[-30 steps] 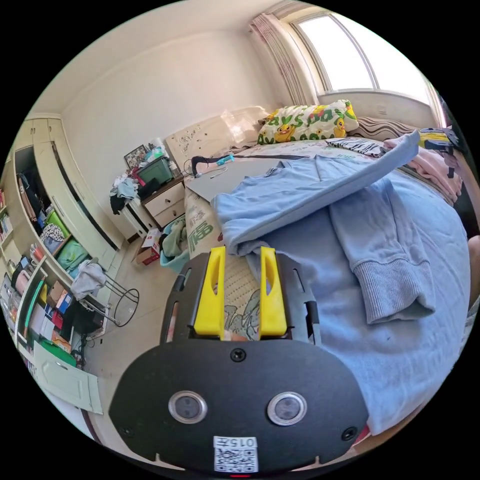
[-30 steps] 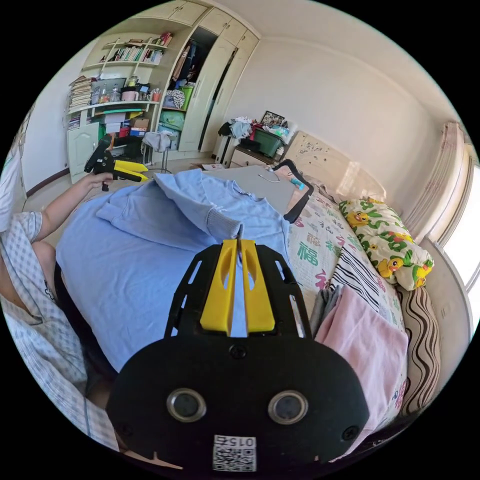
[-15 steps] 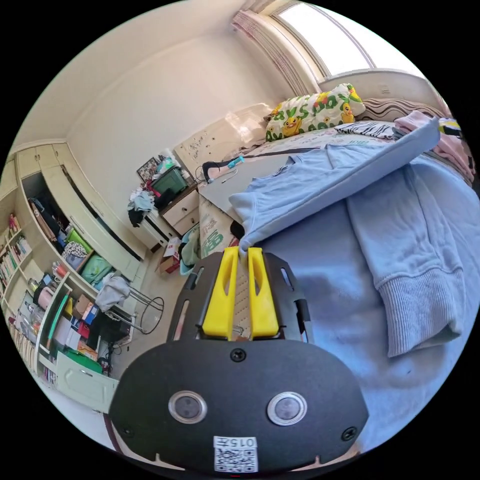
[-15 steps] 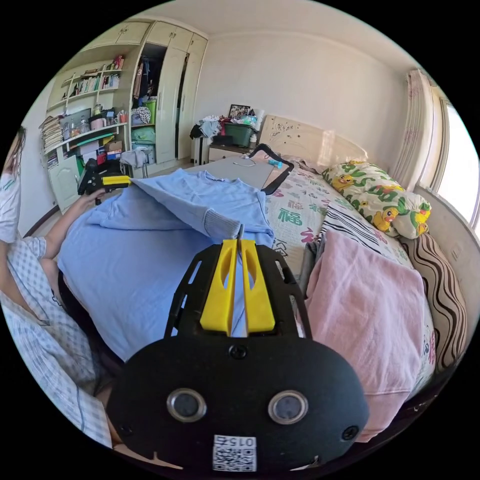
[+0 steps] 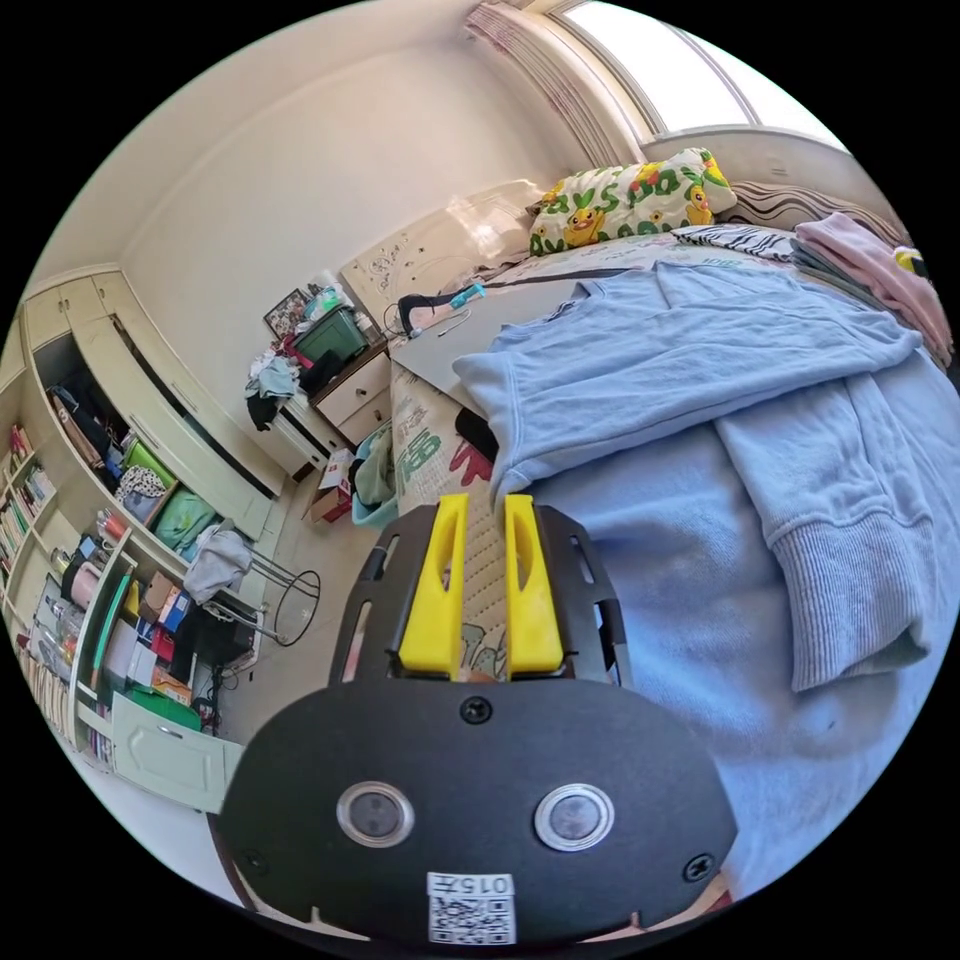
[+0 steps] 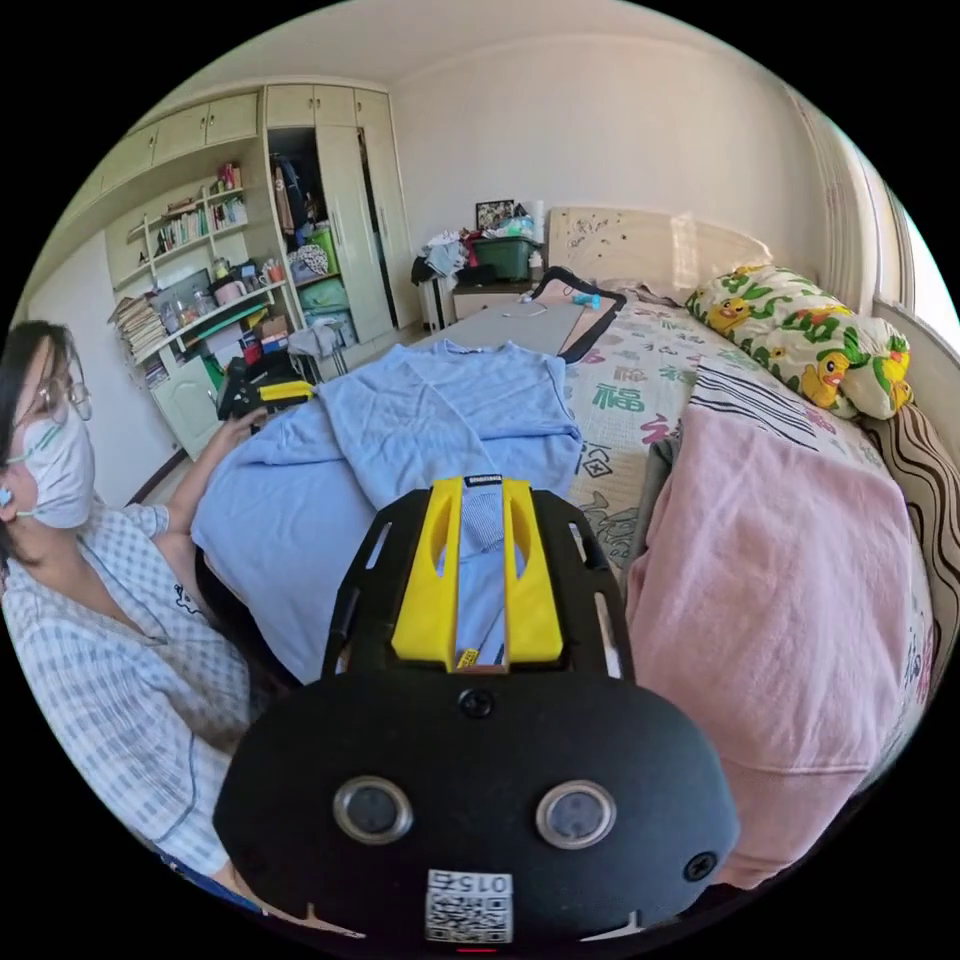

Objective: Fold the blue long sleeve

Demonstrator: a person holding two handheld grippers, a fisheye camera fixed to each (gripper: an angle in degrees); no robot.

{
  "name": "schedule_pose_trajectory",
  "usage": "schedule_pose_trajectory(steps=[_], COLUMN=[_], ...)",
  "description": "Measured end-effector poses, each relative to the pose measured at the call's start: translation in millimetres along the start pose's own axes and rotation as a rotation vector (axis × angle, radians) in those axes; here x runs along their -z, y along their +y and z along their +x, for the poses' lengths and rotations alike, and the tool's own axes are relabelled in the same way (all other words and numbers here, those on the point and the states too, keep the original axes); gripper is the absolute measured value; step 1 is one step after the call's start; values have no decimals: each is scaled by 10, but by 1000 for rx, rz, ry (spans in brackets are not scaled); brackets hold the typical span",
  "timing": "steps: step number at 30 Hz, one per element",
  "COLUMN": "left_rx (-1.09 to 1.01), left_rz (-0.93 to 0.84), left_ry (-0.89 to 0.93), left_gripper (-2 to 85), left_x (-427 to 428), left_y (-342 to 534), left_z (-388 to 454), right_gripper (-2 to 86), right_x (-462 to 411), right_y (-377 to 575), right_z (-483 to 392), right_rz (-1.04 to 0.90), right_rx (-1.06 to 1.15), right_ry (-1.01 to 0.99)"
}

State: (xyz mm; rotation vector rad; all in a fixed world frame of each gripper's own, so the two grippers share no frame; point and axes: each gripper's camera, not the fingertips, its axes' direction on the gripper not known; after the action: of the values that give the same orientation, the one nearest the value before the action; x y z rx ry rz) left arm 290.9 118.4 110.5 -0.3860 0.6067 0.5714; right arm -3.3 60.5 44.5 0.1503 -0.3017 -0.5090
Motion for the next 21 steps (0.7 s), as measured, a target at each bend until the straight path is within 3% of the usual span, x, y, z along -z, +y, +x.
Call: schedule_pose_trajectory(steps=[4,7,12,18,21], left_rx=[-9,-5,38,162,191], left_rz=[-13,-15,-19,50,55], left_ry=[-10,-6,66,292,238], left_gripper=[63,64,68,61,60], left_x=[-63,-111,-201,-156,-277], left_y=[41,87,195,82,-382], left_z=[-53,-131,-414,-985,-1062], right_gripper=[59,25,0,51,82], right_x=[-371,-615,-531,-261,-798], right_y=[-218,-311,-450,-1230,-1906], right_z=[-147,-309,-212,14,128], right_rz=[-132,-299,-336,-47,-45], right_rx=[119,217,235,250,257], right_ry=[-178,-157,-178,-84,33])
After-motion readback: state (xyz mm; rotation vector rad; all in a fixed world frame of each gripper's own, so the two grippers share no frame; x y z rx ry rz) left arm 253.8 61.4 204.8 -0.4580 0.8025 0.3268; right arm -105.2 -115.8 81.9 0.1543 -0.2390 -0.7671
